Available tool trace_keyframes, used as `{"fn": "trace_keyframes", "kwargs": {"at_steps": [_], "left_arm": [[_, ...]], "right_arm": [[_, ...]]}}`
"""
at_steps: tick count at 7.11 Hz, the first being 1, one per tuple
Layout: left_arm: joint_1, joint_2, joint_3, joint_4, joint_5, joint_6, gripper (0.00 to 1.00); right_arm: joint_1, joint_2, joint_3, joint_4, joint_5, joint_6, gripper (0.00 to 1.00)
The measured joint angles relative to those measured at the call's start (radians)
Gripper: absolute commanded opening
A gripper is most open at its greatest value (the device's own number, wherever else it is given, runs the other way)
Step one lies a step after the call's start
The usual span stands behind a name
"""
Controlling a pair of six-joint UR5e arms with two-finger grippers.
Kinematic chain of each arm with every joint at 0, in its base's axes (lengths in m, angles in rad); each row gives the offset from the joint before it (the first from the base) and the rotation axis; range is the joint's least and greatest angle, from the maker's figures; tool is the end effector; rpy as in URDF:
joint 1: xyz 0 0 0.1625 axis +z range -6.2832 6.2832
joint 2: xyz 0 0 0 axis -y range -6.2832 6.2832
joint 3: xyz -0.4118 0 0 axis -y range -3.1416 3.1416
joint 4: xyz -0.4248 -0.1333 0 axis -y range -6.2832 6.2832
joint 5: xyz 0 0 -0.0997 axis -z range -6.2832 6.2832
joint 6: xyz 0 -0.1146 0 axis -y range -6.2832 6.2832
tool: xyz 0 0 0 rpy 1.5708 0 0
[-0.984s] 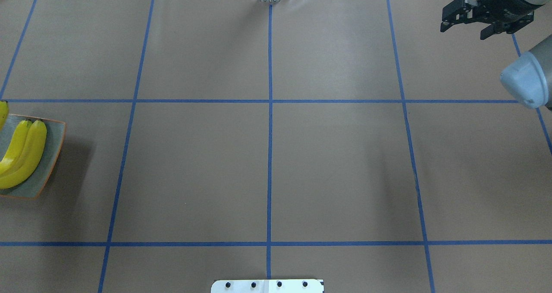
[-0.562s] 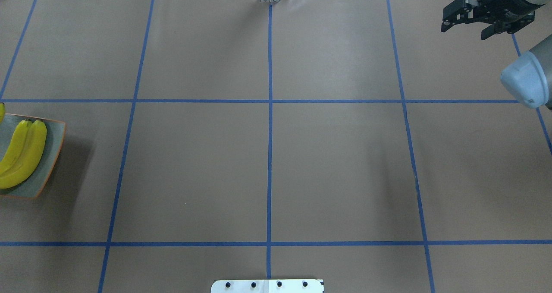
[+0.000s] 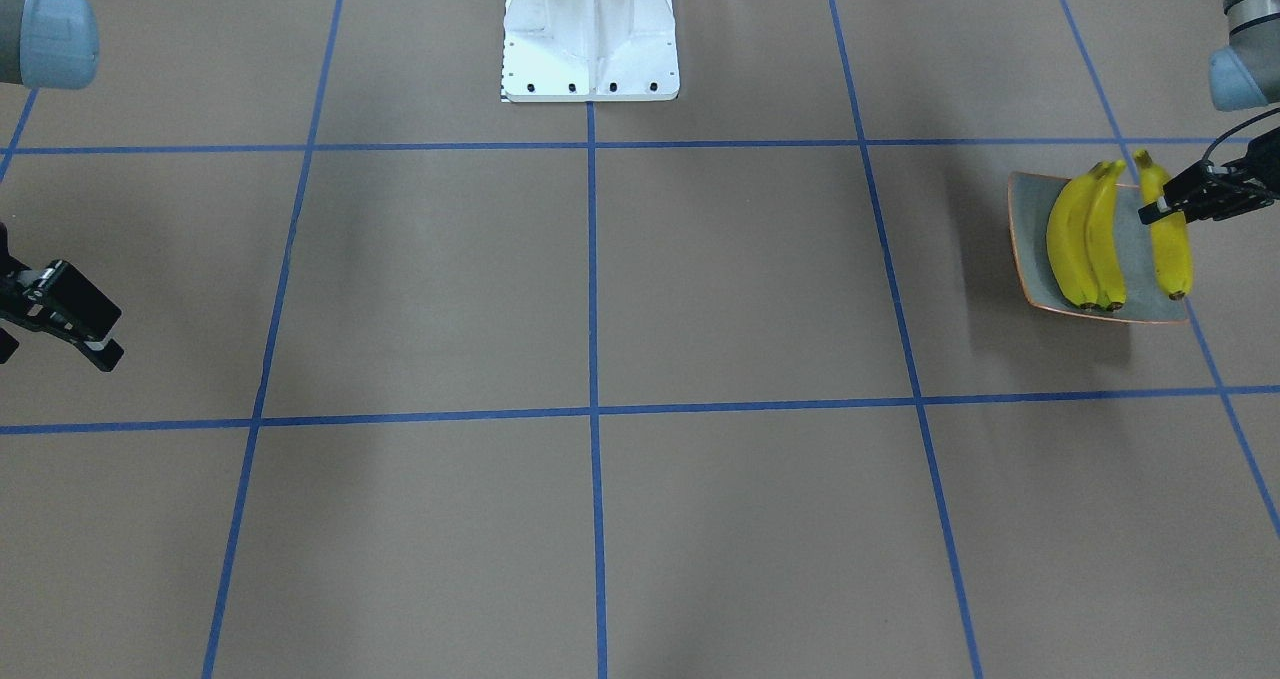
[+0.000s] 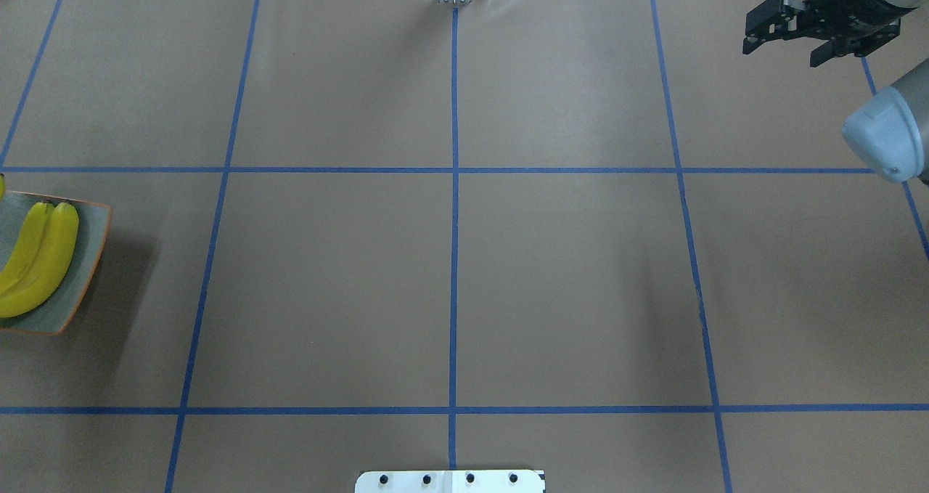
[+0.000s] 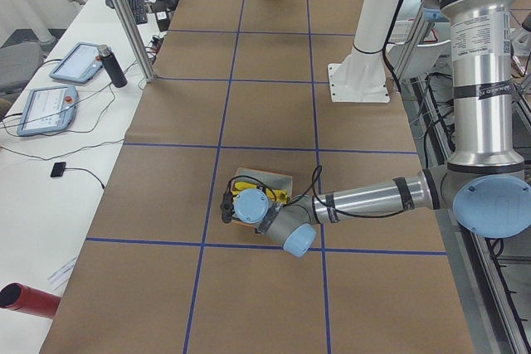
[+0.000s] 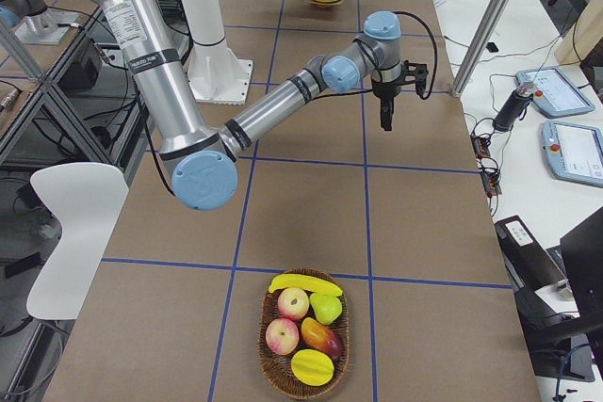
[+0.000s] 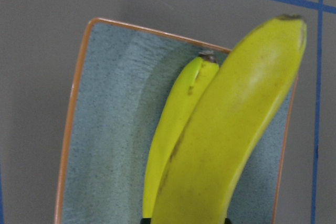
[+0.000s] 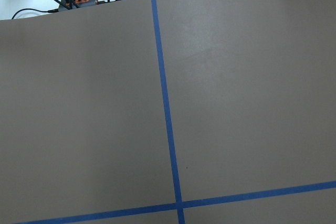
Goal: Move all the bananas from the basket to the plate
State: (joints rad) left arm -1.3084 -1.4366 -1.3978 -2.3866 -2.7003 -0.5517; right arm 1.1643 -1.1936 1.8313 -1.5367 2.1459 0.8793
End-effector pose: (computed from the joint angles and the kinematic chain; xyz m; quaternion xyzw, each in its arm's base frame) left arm 0.0908 -0.4527 0.6933 -0.0099 0.5598 0.0154 0.8284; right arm -0.1843 -0.6075 0.3057 0.0925 -0.4038 0.1212 0.9021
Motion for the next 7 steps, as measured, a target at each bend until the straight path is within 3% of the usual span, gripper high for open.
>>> {"fn": "trace_keyframes", "kwargs": {"at_steps": [1,2,3,7], "left_arm": [[-0.001,-0.003,0.000,0.000,0.002,0.000,0.00],[-0.003,-0.007,0.000,0.000,0.005,0.000,0.18],[-0.004,-0.013,-0.001,0.000,0.008,-0.002,0.99],[-0.005,-0.020,-0.001,-0.006,0.022,-0.003,1.00]], "right_arm": [[0.000,0.000,0.000,0.001,0.000,0.001,1.00],[0.000,0.000,0.001,0.001,0.000,0.001,1.00],[0.001,-0.001,0.001,0.001,0.001,0.003,1.00],[0.003,-0.001,0.000,0.001,0.003,0.007,1.00]]}}
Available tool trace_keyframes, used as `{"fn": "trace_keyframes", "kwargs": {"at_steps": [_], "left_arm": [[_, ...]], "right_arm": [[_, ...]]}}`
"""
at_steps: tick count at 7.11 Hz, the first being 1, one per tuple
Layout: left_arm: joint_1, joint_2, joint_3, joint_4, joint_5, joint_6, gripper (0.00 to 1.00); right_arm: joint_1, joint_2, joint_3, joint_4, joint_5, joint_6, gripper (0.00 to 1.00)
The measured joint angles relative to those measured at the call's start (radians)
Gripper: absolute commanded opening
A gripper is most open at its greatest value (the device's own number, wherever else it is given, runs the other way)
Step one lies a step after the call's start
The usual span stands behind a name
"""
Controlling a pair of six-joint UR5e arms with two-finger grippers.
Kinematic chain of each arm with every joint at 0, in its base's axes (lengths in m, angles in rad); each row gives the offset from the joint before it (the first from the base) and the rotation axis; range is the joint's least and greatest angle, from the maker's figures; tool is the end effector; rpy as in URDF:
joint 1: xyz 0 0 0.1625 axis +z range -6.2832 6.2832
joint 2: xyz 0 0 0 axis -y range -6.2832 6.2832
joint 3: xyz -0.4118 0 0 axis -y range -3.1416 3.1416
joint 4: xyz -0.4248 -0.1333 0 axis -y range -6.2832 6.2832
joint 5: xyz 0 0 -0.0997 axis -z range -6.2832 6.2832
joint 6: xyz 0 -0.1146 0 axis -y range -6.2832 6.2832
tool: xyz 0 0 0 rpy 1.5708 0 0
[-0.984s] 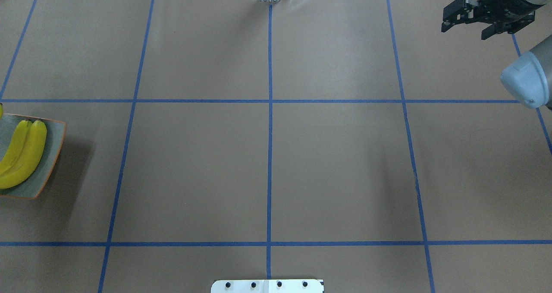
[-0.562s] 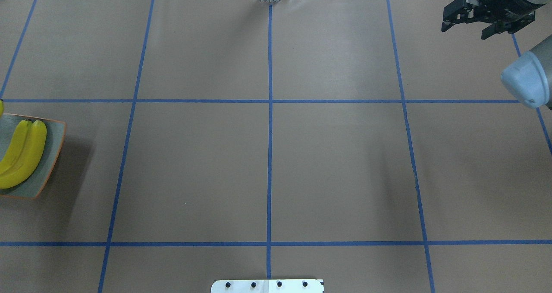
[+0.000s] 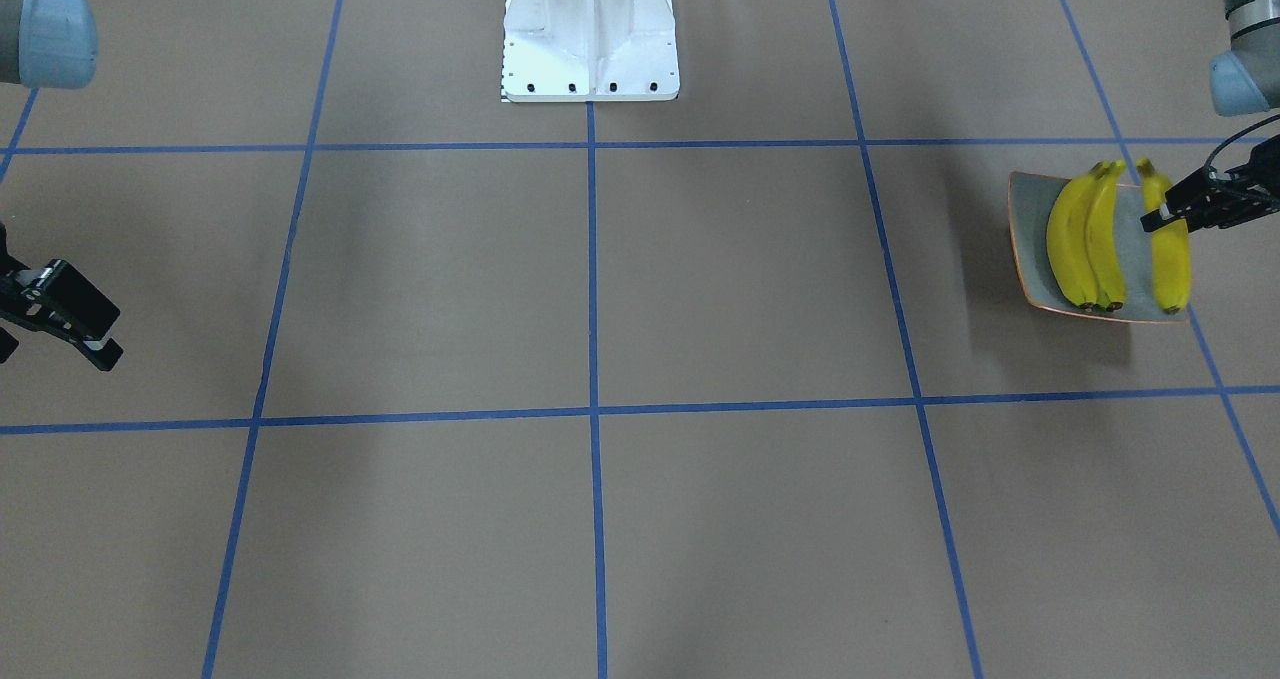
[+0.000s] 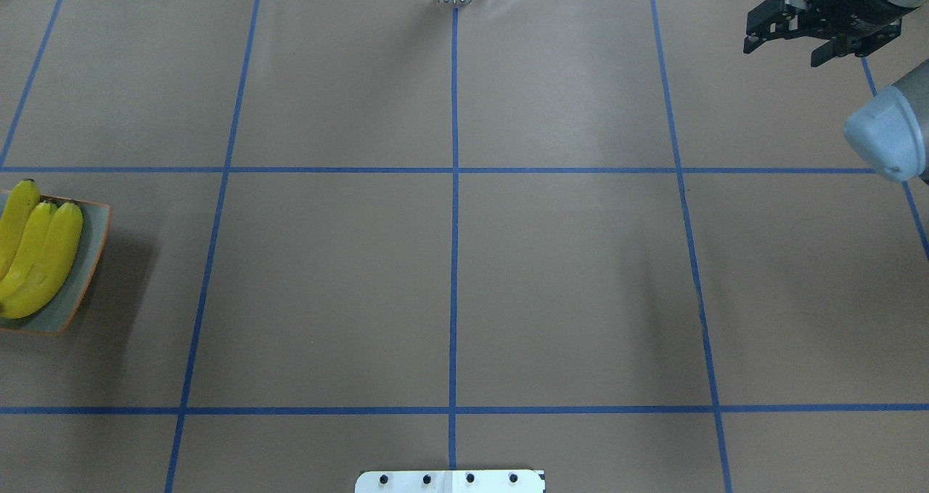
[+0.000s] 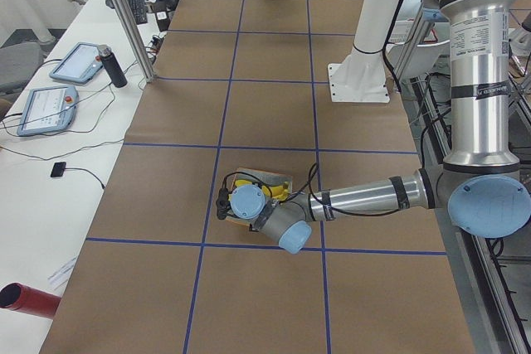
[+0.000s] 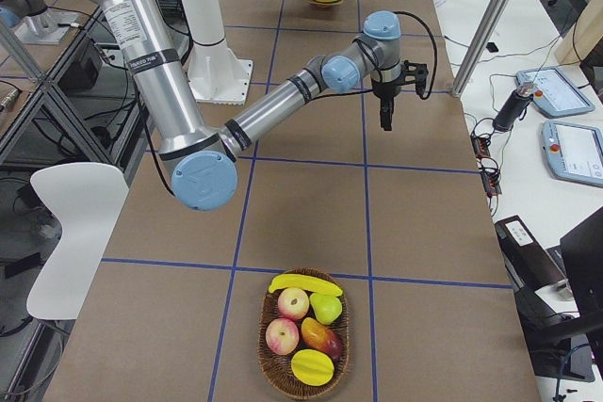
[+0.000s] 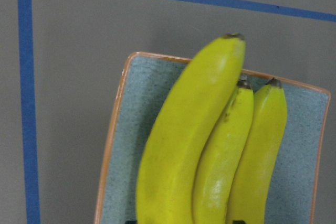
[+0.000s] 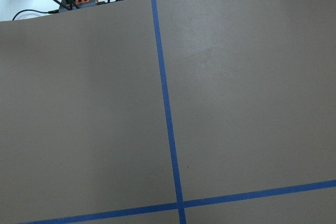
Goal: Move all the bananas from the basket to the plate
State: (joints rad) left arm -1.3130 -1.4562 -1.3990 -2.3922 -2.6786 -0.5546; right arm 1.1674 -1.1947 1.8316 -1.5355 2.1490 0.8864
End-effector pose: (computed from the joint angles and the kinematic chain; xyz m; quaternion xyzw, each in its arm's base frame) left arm 0.0907 -0.4645 0.6848 0.0061 0.5548 0.0162 0.8318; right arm -0.1825 -0.6077 0.3059 0.0908 -0.4051 0.1251 0.9011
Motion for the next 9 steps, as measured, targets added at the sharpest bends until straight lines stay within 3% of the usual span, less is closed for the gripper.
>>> {"fn": "trace_keyframes", "kwargs": {"at_steps": [4,7,9], "left_arm": [[-0.009,-0.044,-0.007,0.003,-0.002,-0.002,1.00],[-0.031,-0.208,-0.009,0.118,0.001,-0.006,1.00],[-0.034,-0.316,-0.009,0.214,0.003,-0.010,1.00]], "right_arm": [[0.049,-0.006,-0.013,-0.036,0.002,-0.104,1.00],[0.204,-0.090,-0.025,-0.179,0.005,-0.501,1.00],[0.294,-0.237,-0.031,-0.199,0.077,-0.707,1.00]]}}
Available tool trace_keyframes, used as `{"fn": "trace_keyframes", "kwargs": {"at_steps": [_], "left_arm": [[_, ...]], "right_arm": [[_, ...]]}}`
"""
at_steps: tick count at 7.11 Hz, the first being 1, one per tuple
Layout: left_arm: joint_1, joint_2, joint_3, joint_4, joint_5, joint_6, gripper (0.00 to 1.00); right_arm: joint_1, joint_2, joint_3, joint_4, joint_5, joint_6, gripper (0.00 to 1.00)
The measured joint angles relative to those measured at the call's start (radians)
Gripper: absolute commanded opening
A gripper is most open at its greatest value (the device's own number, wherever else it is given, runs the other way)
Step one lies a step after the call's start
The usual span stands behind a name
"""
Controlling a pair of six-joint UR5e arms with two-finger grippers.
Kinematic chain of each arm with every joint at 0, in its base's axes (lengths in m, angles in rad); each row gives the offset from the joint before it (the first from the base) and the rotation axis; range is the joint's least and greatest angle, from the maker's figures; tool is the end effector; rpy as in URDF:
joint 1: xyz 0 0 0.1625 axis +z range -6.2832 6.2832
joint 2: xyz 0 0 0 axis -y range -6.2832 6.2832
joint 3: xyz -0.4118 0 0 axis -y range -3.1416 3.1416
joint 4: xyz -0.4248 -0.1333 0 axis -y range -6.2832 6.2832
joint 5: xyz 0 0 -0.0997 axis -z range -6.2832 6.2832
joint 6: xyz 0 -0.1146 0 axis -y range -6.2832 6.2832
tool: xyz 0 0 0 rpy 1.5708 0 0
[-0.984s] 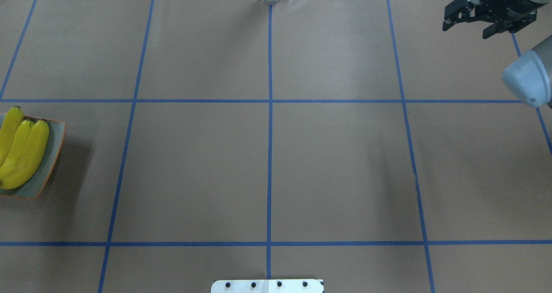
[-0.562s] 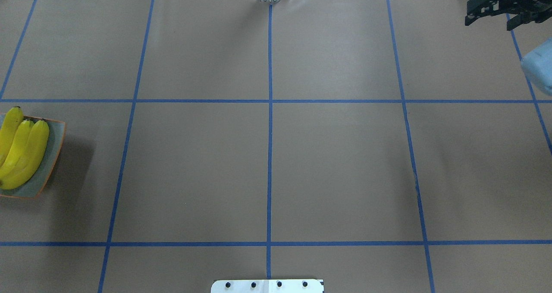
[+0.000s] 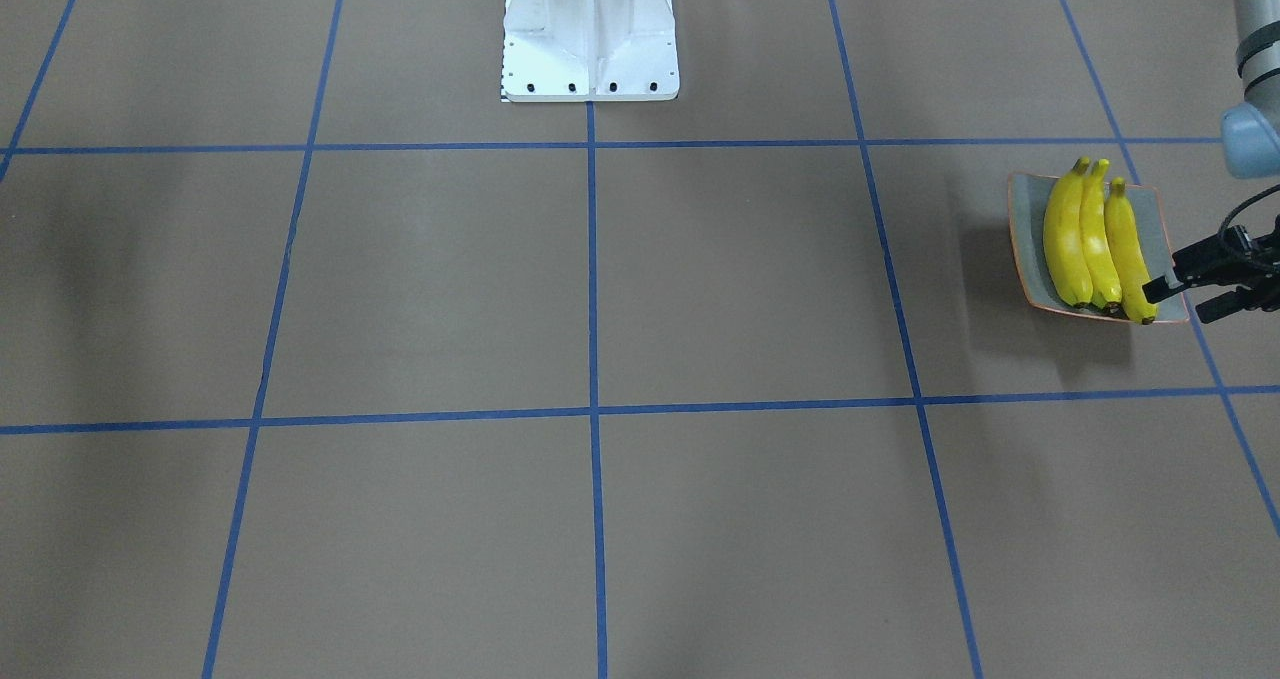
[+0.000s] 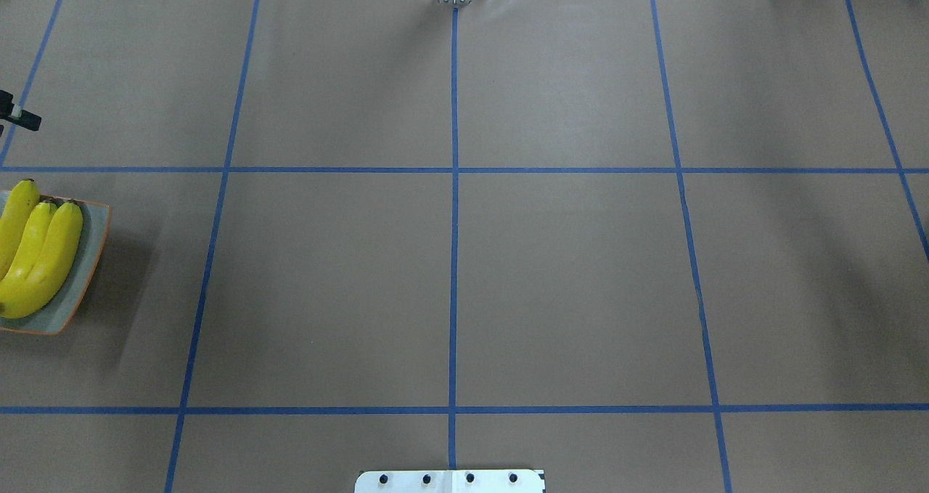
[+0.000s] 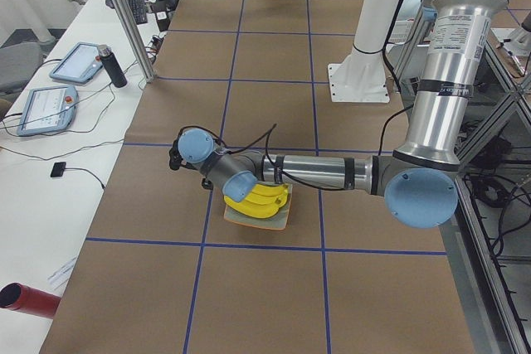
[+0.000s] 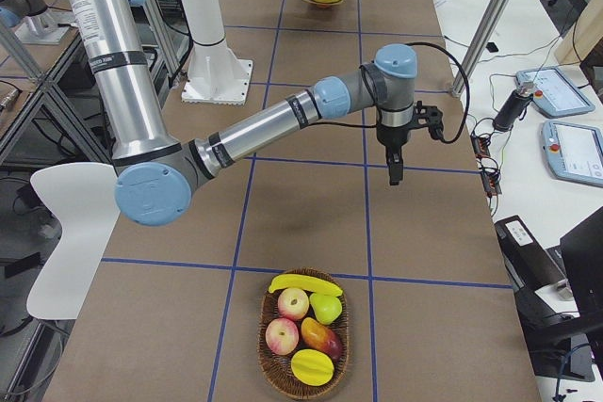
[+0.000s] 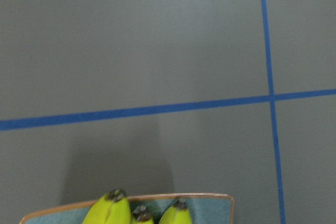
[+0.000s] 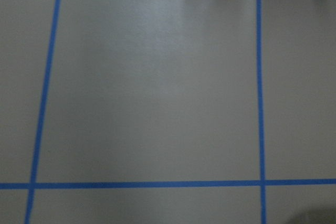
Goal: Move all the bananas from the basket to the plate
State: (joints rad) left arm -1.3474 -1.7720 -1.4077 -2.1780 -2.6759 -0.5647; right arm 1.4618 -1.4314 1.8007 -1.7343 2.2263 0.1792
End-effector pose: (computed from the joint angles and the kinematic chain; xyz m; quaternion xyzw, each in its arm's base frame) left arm 0.1066 -0.6089 0.5310 0.0581 0.5633 0.0269 0.8238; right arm 0.0011 -0.5731 0.4855 0.0503 -0.3309 0.0000 0.9423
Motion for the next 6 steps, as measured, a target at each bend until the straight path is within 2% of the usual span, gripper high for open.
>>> {"fn": "trace_keyframes", "kwargs": {"at_steps": [2,4,5,6], "left_arm": [[0.003,-0.068,0.000,0.048,0.001,-0.015,1.00],[0.006,-0.098,-0.002,0.060,0.002,-0.044,1.00],[0.007,-0.105,-0.003,0.061,0.011,-0.052,1.00],[0.011,-0.109,-0.004,0.061,0.031,-0.058,1.00]], "right_arm": [[0.069,-0.123,-0.047,-0.001,0.130,-0.175,1.00],[0.097,-0.157,-0.142,0.031,0.182,-0.312,1.00],[0.101,-0.159,-0.222,0.112,0.188,-0.334,1.00],[0.102,-0.152,-0.338,0.252,0.192,-0.335,1.00]]}}
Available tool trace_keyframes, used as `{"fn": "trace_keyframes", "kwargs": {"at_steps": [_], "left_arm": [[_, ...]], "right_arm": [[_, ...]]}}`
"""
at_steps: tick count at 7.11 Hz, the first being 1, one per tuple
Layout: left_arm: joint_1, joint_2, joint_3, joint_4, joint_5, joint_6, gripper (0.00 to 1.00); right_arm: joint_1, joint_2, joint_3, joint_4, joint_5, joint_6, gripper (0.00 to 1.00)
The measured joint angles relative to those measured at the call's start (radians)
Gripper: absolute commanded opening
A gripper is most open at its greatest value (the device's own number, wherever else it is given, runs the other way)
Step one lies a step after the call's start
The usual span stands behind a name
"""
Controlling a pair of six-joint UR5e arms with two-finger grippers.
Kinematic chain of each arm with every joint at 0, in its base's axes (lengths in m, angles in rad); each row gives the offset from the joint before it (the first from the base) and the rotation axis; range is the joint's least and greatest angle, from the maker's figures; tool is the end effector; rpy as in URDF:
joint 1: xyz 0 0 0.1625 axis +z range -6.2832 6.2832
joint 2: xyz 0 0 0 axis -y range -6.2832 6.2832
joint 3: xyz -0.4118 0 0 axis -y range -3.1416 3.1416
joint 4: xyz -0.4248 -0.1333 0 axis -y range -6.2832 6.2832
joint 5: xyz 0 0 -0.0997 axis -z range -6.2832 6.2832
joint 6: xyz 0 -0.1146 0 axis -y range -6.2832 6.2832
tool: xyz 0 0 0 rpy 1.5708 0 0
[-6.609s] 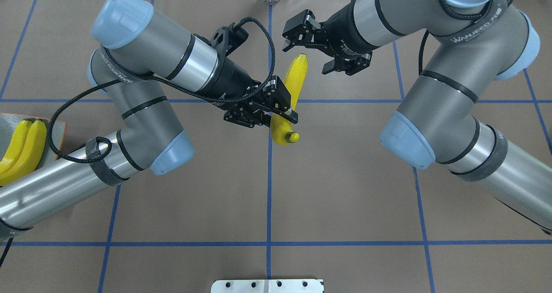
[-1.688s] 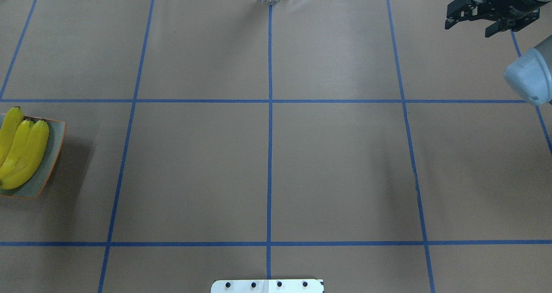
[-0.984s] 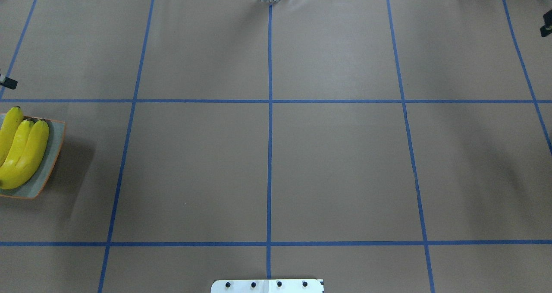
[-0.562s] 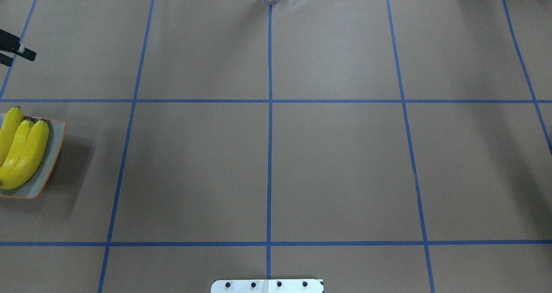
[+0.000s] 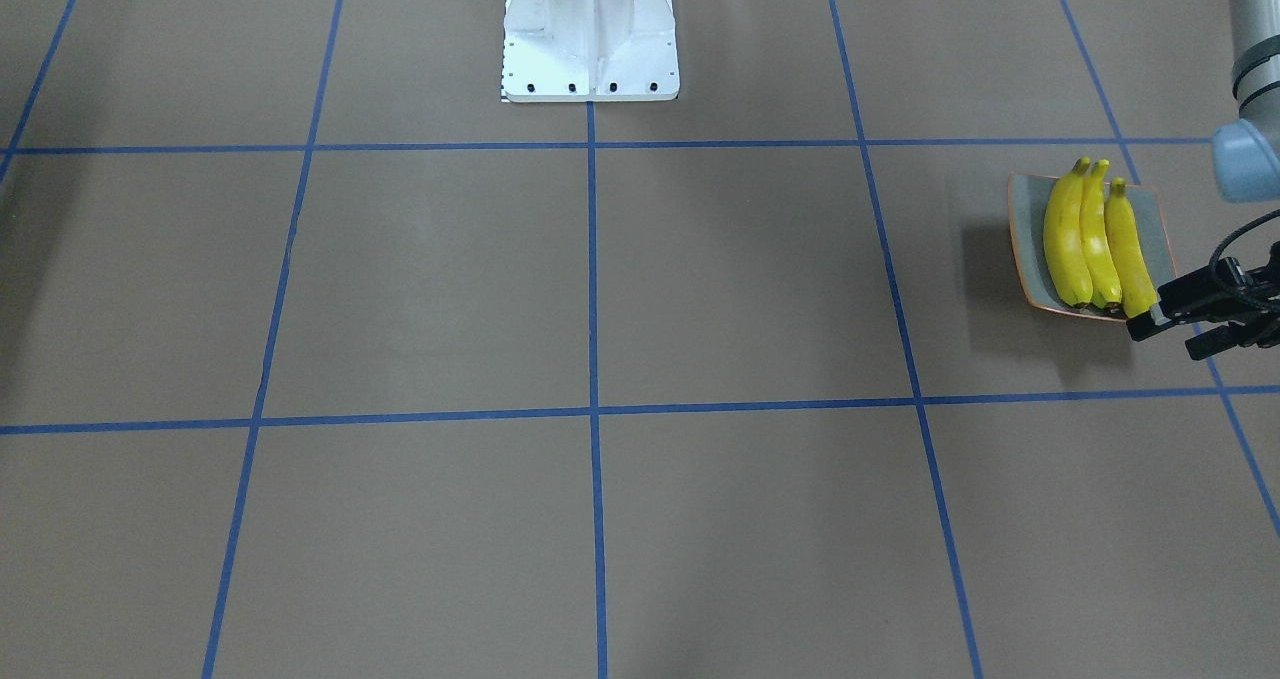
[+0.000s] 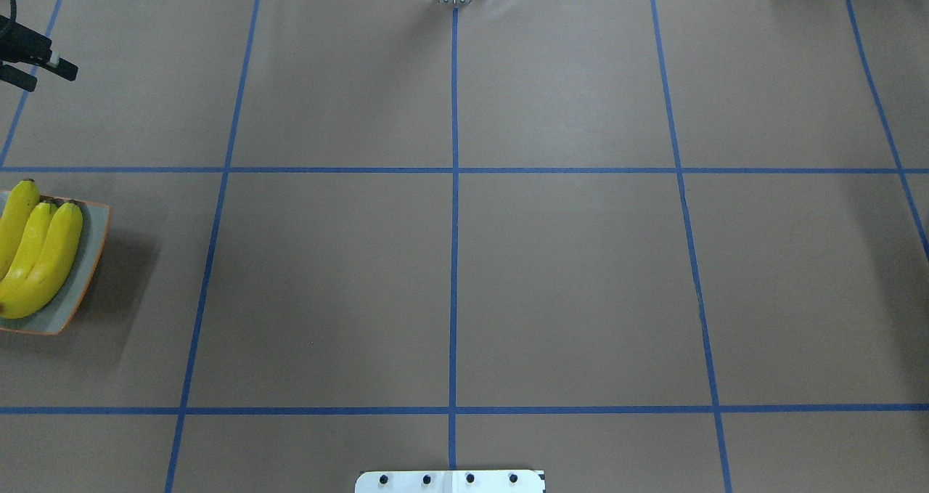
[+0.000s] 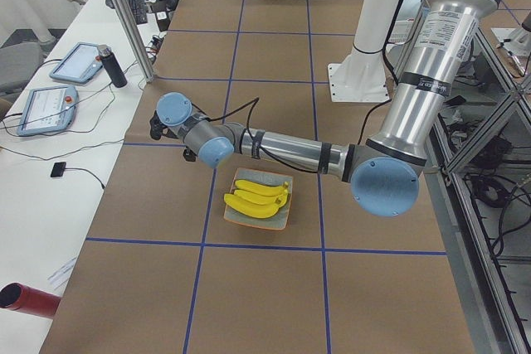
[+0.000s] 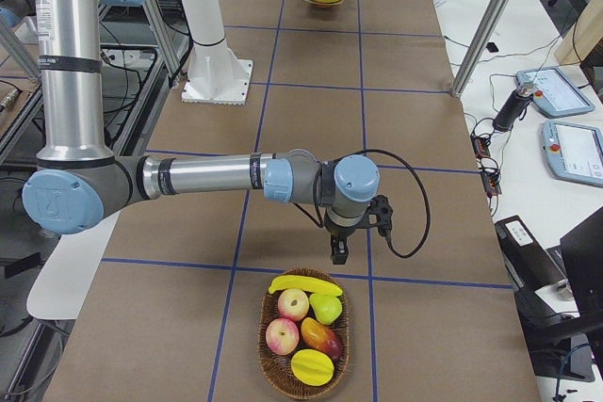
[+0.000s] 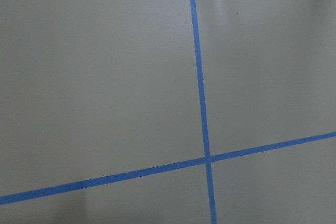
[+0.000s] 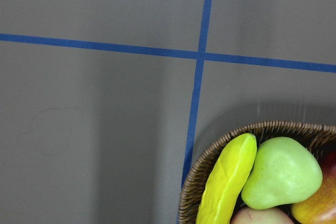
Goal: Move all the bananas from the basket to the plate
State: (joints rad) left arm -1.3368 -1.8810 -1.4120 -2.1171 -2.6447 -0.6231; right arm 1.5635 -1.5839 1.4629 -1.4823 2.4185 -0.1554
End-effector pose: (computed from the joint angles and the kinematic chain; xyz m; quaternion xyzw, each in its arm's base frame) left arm 0.1207 -0.6468 0.4684 0.0674 0.5593 0.0154 0.8261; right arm 0.0436 -0.5138 0.7046 0.0157 -0.4112 -0.0674 0.9089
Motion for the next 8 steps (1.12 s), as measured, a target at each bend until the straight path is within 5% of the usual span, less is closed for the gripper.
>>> {"fn": "trace_keyframes", "kwargs": {"at_steps": [3,8], "left_arm": [[0.010,-0.003,-0.001,0.000,0.020,-0.004,1.00],[0.021,-0.003,0.000,-0.001,0.021,-0.004,1.00]], "right_arm": [[-0.003,0.018,-0.120,0.175,0.065,0.043,1.00],[-0.073,-0.093,-0.040,0.171,0.199,0.186,1.00]]}}
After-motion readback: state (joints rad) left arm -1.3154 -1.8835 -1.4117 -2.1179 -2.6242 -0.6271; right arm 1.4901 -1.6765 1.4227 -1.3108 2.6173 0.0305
